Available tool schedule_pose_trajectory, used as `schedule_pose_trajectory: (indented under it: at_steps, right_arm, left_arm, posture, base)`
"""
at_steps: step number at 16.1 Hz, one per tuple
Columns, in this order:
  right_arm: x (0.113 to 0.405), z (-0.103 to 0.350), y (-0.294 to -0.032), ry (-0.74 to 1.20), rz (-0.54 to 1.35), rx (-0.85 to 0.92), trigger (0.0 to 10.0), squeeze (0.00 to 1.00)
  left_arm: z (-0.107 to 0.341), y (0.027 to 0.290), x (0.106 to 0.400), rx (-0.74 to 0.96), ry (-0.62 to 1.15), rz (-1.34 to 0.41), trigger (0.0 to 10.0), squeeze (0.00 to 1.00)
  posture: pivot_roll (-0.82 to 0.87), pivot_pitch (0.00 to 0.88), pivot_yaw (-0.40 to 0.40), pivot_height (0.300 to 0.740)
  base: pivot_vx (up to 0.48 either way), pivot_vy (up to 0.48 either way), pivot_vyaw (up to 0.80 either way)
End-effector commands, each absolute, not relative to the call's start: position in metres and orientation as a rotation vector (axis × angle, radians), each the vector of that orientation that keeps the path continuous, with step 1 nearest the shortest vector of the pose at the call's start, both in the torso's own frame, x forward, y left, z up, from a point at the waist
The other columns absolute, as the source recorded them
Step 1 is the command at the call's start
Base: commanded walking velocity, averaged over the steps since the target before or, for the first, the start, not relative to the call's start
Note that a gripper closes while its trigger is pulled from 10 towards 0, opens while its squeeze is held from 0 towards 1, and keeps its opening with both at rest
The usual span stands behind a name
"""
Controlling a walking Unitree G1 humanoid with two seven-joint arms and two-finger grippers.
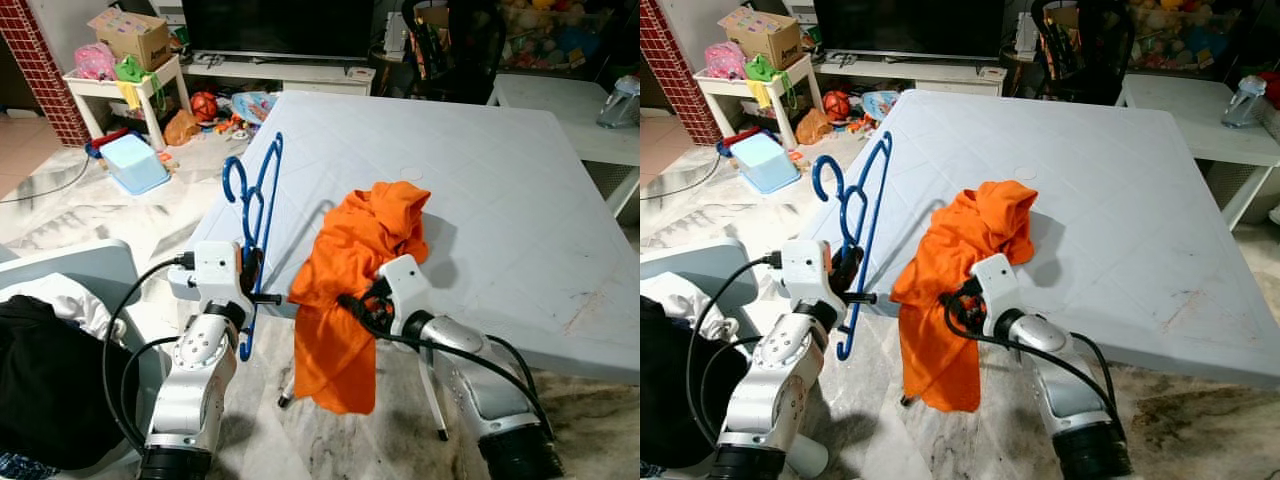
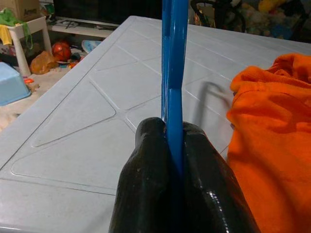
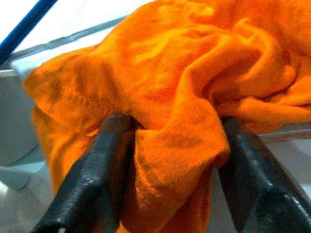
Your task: Hang hanger
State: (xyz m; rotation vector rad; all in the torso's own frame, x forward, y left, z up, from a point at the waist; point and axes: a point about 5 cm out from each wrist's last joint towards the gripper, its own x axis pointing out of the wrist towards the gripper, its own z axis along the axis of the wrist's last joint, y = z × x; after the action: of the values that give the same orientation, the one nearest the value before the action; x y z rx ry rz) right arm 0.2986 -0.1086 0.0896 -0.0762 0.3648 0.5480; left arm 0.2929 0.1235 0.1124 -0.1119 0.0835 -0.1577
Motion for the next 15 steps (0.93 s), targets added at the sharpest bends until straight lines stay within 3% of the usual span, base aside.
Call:
schedule_pose_trajectory:
  at_steps: [1,6,11,15]
  right_arm:
    - [0.306,0.092,-0.118,0.353,0.477,-0.087,0.0,0.00]
    - [0.328,0.095,-0.127,0.335,0.343,-0.049,0.0,0.00]
    - [0.374,0.127,-0.108,0.245,0.270,0.001,0.0,0.00]
    - [0.423,0.238,-0.117,0.021,0.135,0.055,0.0,0.00]
  left_arm:
    - [0.112,0.124,0.293,-0.106,0.095,-0.148,10.0,0.00]
    - [0.114,0.122,0.297,-0.105,0.085,-0.150,10.0,0.00]
    - [0.115,0.119,0.299,-0.105,0.075,-0.153,10.0,0.00]
    - [0.117,0.121,0.299,-0.108,0.061,-0.129,10.0,0.00]
  posture:
    - [-0.04,0.000,-0.001,0.740]
    - [-0.04,0.000,-0.007,0.740]
    - [-0.03,0.000,-0.018,0.740]
    - [-0.01,0.000,-0.048,0.740]
  base:
    - [0.000,0.000,0.00]
    - [0.000,0.000,0.00]
    - [0.000,0.000,0.00]
    - [0.000,0.000,0.00]
